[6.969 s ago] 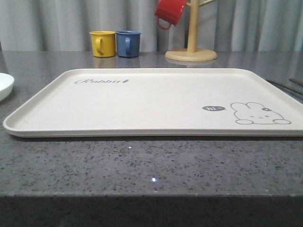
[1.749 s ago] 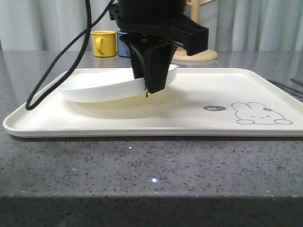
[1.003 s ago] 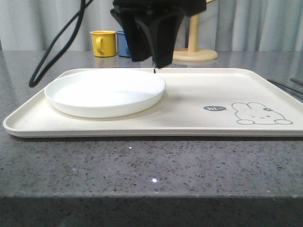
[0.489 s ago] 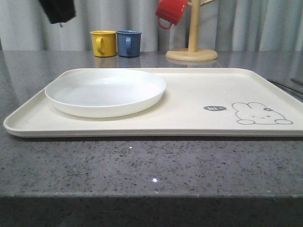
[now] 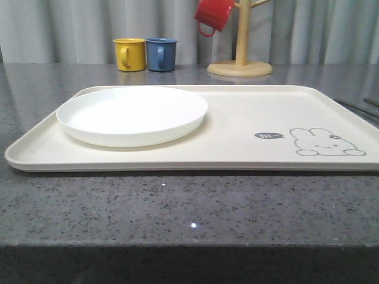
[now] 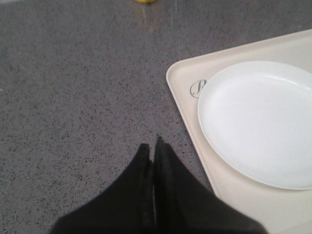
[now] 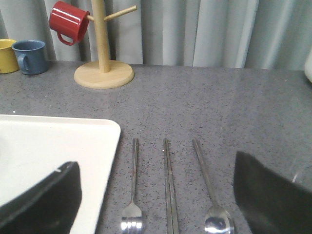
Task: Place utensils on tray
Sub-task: 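Open the left gripper and raise it away from the plate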
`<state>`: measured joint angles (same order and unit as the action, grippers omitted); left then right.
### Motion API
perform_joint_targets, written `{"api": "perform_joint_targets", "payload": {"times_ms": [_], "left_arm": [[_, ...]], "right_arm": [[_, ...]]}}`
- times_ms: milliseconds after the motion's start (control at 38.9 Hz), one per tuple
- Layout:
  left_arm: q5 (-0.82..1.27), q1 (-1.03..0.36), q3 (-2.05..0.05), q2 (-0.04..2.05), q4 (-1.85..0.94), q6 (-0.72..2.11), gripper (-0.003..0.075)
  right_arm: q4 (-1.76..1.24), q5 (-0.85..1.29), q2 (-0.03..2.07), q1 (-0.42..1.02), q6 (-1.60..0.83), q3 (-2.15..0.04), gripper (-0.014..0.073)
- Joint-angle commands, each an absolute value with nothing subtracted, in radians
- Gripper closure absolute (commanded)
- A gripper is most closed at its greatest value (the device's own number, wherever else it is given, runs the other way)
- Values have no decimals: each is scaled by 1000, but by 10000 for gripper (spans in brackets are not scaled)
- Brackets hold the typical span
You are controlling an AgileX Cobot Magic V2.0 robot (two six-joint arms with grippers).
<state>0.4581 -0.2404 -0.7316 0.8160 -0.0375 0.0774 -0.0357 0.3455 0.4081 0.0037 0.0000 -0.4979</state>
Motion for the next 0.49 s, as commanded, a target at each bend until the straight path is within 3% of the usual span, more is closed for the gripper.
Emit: {"api": "perform_joint_targets", "payload": {"times_ms": [0,257,463], "left_arm": [[262,-241,-615,657,-51,75,738],[197,-241,-405,277,-51,75,738],[199,-241,-367,166,-51,75,738]], "right_arm": [[-30,274,420,-2,0,-536,-60],[-30,274,420,-2,0,-536,-60],[-30,274,420,-2,0,-536,-60]]}}
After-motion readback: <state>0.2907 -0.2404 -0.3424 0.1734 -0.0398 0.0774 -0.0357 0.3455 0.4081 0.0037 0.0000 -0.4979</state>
